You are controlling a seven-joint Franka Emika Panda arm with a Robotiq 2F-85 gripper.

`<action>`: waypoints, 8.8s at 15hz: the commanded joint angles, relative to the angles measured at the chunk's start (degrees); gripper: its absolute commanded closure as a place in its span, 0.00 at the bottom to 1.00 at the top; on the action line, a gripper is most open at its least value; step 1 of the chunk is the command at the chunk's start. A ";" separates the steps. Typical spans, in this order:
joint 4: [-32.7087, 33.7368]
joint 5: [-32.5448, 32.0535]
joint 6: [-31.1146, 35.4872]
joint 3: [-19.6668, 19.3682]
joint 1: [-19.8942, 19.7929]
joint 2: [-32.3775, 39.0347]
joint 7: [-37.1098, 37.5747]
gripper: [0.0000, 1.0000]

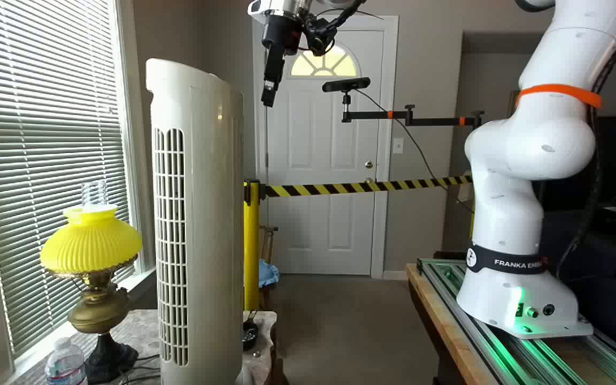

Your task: Put the hat on the air filter

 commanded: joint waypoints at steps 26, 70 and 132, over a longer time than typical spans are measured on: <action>7.34 0.96 13.43 22.05 16.42 27.23 1.68 0.00; 15.05 -45.94 32.81 13.43 28.03 62.82 2.95 0.00; 9.78 -27.26 -9.47 28.24 20.87 4.14 6.35 0.98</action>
